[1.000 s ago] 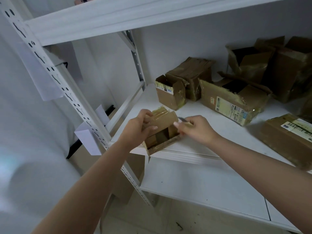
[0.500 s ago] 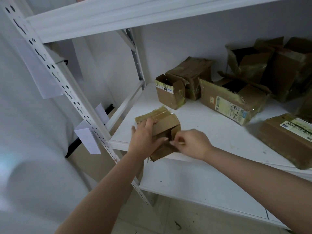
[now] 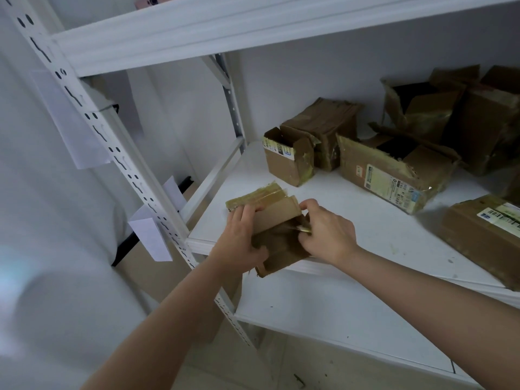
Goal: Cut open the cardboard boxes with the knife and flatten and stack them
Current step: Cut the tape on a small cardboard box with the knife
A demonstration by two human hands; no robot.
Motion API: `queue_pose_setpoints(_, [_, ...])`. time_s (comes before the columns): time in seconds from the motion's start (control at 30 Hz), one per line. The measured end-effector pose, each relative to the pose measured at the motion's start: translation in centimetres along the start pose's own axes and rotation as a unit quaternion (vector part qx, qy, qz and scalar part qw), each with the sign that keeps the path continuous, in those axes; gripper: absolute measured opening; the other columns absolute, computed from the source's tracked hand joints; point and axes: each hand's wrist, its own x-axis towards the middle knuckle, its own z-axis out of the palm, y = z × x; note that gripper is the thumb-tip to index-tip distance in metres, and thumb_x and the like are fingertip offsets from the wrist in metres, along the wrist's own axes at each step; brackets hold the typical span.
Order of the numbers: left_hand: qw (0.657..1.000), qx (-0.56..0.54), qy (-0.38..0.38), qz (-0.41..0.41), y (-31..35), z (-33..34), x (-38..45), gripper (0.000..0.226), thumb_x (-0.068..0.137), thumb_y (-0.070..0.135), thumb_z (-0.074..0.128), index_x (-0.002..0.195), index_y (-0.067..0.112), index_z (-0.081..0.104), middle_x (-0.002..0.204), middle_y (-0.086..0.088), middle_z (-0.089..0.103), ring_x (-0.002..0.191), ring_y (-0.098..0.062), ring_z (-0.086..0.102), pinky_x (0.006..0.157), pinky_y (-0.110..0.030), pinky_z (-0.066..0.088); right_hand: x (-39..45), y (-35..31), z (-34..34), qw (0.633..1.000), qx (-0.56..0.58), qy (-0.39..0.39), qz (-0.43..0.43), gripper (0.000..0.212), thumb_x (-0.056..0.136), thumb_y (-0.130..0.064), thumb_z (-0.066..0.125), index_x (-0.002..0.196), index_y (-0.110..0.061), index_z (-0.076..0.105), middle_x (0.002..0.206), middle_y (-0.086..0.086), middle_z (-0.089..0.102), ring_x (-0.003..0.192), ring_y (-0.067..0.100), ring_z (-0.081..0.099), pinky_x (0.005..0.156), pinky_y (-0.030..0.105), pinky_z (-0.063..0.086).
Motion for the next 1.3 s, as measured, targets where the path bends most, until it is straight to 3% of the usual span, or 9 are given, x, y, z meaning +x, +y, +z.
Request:
queue_pose_setpoints(0.23, [0.988,0.046,-0.035,0.144,-3.3,-1.8,-2.0,0.083,0.078,0.011,0.074,0.144,0.026,0.026,0.153,0.008,0.012,0.123,-0.014,0.039,0.090,-0.020,0.051,0.2,1.9,-0.9,0.996,-0.026,-0.024,-0.084,0.052,0.083,-0.014,0.059,0.123,-0.044,0.043,0.112,-0.013,0.065,0.096,0.020,0.060,0.065,0.028,0.042])
queue_pose_setpoints(0.5, [0.987,0.125,-0.010,0.099,-4.9,-1.1,-3.2,0.072,0.089,0.006,0.058,0.136,0.041,0.017,0.114,-0.008,0.062,0.086,-0.025,0.066,0.075,-0.035,0.058,0.3,0.2,-1.8,0.963,-0.151,-0.096,-0.199,0.055,0.086,-0.021,0.052,0.136,-0.043,0.043,0.124,-0.008,0.054,0.107,0.017,0.056,0.075,0.028,0.044])
queue_pose_setpoints(0.63, [0.971,0.202,-0.114,0.054,-7.0,-1.1,-3.7,0.061,0.091,0.009,0.048,0.145,0.035,0.036,0.147,0.005,0.045,0.124,-0.025,0.052,0.104,-0.037,0.041,0.4,-0.1,0.5,0.953,-0.164,-0.165,-0.194,0.050,0.090,-0.053,0.049,0.138,-0.044,0.040,0.142,-0.006,0.038,0.116,0.018,0.054,0.085,0.029,0.044])
queue_pose_setpoints(0.73, [0.968,0.156,-0.198,0.006,-7.2,-0.7,-4.7,0.068,0.082,0.046,0.034,0.147,0.028,0.037,0.155,0.005,0.031,0.145,-0.015,0.024,0.115,-0.036,0.028,0.1,0.2,1.7,0.944,-0.154,-0.242,-0.160,0.055,0.088,-0.062,0.046,0.139,-0.044,0.040,0.149,-0.009,0.036,0.128,0.020,0.046,0.088,0.030,0.039])
queue_pose_setpoints(0.9, [0.985,0.164,-0.034,-0.049,-4.2,-0.8,-2.5,0.068,0.087,0.065,0.020,0.106,0.021,0.069,0.111,0.000,0.065,0.110,-0.020,0.055,0.103,-0.042,0.041,1.4,0.4,0.3,0.970,-0.069,-0.212,-0.101,0.039,0.090,-0.057,0.048,0.120,-0.036,0.061,0.121,-0.011,0.062,0.113,0.017,0.055,0.083,0.029,0.044])
queue_pose_setpoints(1.0, [0.973,0.197,0.005,-0.117,-2.7,0.7,0.0,0.060,0.094,0.061,0.030,0.136,0.022,0.046,0.140,-0.007,0.042,0.134,-0.030,0.033,0.113,-0.048,0.027,1.8,0.4,0.4,0.990,-0.015,-0.129,-0.057,0.029,0.096,-0.040,0.047,0.114,-0.027,0.064,0.110,-0.002,0.065,0.105,0.023,0.058,0.079,0.032,0.047])
queue_pose_setpoints(1.1, [0.970,0.152,-0.099,-0.162,-1.9,2.5,1.8,0.076,0.087,0.073,0.029,0.151,0.040,0.005,0.160,-0.006,-0.001,0.146,-0.038,-0.007,0.114,-0.062,0.007,1.8,1.0,0.8,0.997,-0.005,-0.074,-0.027,0.023,0.098,-0.024,0.041,0.106,-0.015,0.061,0.099,0.005,0.064,0.096,0.028,0.059,0.071,0.033,0.045])
queue_pose_setpoints(1.2, [0.970,0.080,-0.171,-0.154,-1.1,4.8,2.7,0.081,0.084,0.075,0.037,0.151,0.042,0.006,0.160,-0.013,-0.012,0.143,-0.041,-0.019,0.117,-0.059,0.004,1.7,1.8,0.7,0.997,-0.061,-0.034,-0.030,0.036,0.095,-0.018,0.041,0.130,-0.018,0.049,0.135,0.006,0.051,0.122,0.028,0.043,0.087,0.036,0.045])
queue_pose_setpoints(1.3, [0.981,0.077,-0.154,-0.088,0.3,6.2,3.6,0.072,0.086,0.073,0.039,0.148,0.041,0.022,0.158,-0.015,0.008,0.145,-0.043,-0.002,0.116,-0.058,0.011,2.0,3.2,0.4,0.991,-0.116,-0.053,-0.030,0.053,0.097,-0.025,0.038,0.148,-0.020,0.024,0.160,0.002,0.008,0.146,0.026,0.003,0.112,0.039,0.021])
